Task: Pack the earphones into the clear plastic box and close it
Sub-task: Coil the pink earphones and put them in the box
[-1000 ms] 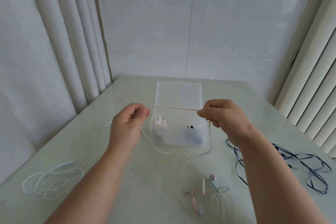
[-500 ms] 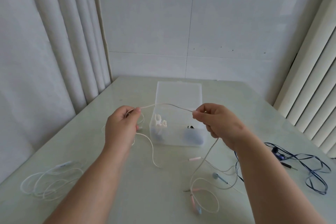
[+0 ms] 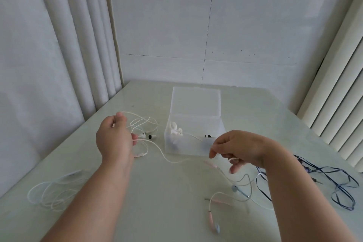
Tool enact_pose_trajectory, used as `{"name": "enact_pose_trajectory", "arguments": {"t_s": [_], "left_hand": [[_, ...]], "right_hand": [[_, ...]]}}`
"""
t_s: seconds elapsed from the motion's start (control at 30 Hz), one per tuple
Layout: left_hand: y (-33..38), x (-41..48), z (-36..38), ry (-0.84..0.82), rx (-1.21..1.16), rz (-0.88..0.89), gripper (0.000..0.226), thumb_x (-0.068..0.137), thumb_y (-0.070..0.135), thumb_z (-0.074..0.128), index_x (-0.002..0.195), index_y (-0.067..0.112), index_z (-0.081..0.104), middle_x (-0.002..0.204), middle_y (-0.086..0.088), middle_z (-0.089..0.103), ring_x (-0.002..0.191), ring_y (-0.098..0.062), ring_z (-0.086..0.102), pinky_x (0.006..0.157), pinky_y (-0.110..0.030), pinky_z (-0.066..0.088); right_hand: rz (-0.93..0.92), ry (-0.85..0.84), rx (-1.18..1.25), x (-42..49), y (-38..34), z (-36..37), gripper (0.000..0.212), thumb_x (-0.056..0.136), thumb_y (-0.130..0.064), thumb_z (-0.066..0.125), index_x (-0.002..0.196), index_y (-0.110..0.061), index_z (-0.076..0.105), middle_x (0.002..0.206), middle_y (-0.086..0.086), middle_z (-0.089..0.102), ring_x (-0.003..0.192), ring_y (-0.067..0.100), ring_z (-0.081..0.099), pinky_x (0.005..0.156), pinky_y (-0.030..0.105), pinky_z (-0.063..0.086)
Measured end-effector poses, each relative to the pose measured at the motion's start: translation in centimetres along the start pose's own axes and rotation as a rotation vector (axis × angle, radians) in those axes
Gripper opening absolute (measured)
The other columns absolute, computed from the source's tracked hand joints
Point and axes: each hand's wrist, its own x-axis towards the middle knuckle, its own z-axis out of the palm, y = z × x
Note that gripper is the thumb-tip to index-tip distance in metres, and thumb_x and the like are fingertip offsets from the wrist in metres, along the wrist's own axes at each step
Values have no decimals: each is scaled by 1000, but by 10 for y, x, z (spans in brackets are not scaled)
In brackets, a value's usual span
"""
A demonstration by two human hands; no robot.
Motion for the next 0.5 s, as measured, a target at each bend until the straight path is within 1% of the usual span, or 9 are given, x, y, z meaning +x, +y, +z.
{"name": "enact_pose_trajectory", "arguments": {"t_s": [0.07,0.1,0.13,0.2,0.23,0.27,0.33,0.4,0.5], "left_hand": [[0,0,0,-3,-10,-27,28,96,34,48,78,16,60,70,-7,53,44,-23,50,49,-28,43],[0,0,0,-2,-1,-22,27,96,34,49,78,17,60,71,-7,54,44,-24,48,48,-28,42],[-1,1,0,5,10,-12,28,95,36,49,78,17,60,71,-8,54,45,-25,46,49,-28,41],[-3,2,0,14,20,4,29,92,42,51,74,20,61,67,-7,52,53,-27,47,54,-32,42],[-4,3,0,17,31,13,31,89,45,52,73,20,62,66,-6,52,58,-27,48,58,-35,42],[-5,3,0,20,43,21,33,87,47,52,72,20,63,64,-5,51,61,-27,49,61,-38,42],[-6,3,0,21,50,29,36,86,48,52,72,16,62,62,-6,48,61,-27,46,62,-39,41],[-6,2,0,21,42,33,38,85,49,52,72,14,62,59,-4,46,60,-27,43,61,-39,39],[-6,3,0,28,36,29,42,83,51,52,75,11,61,57,-3,44,59,-27,41,61,-38,38]], "right_hand": [[-7,-3,76,1,0,2,25,97,-15,52,84,-6,72,75,6,53,66,19,53,70,34,59],[-24,-4,139,2,0,3,25,98,-14,51,84,-5,70,78,7,59,65,18,58,70,34,59],[-45,5,199,2,-1,3,25,99,-13,50,86,-5,70,79,8,62,60,16,58,65,33,58],[-87,45,237,4,-2,3,23,98,-15,54,88,-9,73,72,4,62,49,11,47,50,25,47],[-101,57,211,5,-2,4,21,97,-17,56,89,-13,75,67,2,58,47,11,40,47,23,40],[-104,67,151,5,-2,5,20,96,-21,58,89,-17,76,65,0,54,48,11,36,46,22,34],[-87,94,-64,5,-5,8,15,91,-30,63,88,-22,76,67,-4,49,52,12,36,49,23,32],[-71,102,-267,6,-7,13,13,82,-36,72,90,-26,74,71,-11,50,58,9,43,54,21,34],[-67,76,-479,10,-6,20,25,70,-35,81,93,-35,71,79,-19,48,71,-1,47,68,25,40]]}}
